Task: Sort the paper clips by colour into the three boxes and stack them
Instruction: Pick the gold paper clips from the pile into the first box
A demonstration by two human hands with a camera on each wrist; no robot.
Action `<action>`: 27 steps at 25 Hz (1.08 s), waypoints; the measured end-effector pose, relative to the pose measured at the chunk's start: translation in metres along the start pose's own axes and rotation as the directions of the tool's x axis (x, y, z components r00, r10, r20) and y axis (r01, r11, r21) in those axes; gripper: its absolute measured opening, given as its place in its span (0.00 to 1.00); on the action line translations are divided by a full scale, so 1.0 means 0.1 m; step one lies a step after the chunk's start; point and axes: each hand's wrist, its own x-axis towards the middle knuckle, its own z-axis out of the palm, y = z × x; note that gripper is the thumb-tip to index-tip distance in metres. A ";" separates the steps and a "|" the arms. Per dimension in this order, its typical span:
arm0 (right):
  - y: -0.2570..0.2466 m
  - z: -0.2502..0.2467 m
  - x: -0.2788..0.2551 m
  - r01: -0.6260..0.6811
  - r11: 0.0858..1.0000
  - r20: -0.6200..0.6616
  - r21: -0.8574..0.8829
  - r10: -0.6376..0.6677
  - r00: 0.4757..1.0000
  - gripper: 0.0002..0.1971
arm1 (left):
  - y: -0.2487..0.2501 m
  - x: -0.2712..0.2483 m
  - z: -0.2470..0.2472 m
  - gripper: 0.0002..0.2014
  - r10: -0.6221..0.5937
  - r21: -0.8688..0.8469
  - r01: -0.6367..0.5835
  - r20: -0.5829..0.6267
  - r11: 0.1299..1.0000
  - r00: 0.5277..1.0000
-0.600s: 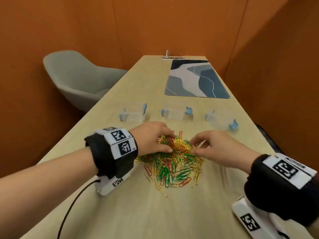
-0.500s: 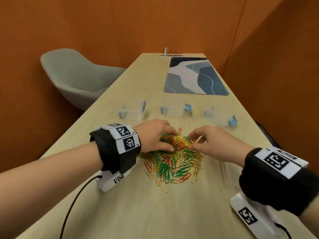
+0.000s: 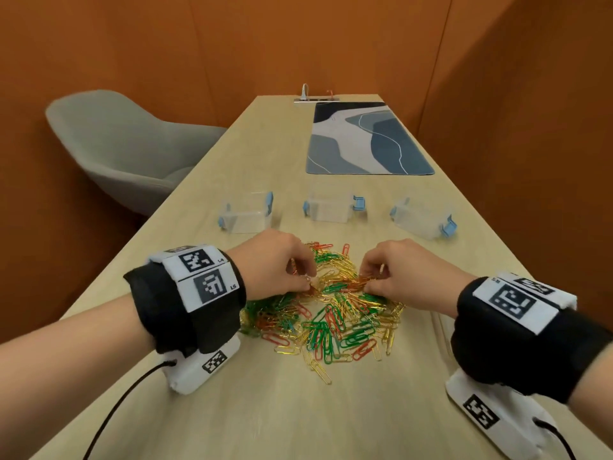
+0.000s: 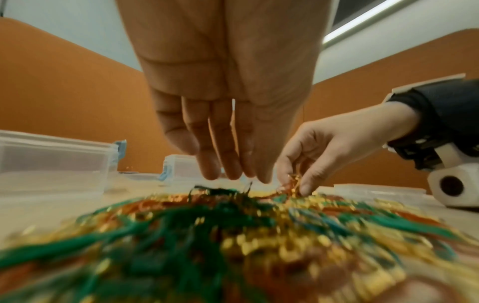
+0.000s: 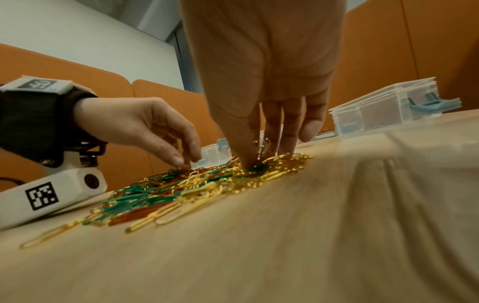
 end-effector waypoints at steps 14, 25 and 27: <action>0.01 -0.04 -0.01 -0.075 0.987 -0.092 0.141 0.088 0.992 0.10 | -0.08 0.28 0.03 0.06 -0.066 -0.096 0.076 0.096 0.993 0.993; -0.07 0.02 0.03 -0.041 0.999 0.014 -0.022 0.042 0.999 0.19 | 0.05 0.45 -0.06 0.20 0.067 -0.016 -0.066 0.057 0.998 0.996; -0.09 0.03 0.03 -0.039 0.997 0.060 -0.069 0.043 0.997 0.22 | 0.12 0.58 -0.01 0.26 0.114 0.104 -0.131 0.150 0.986 0.982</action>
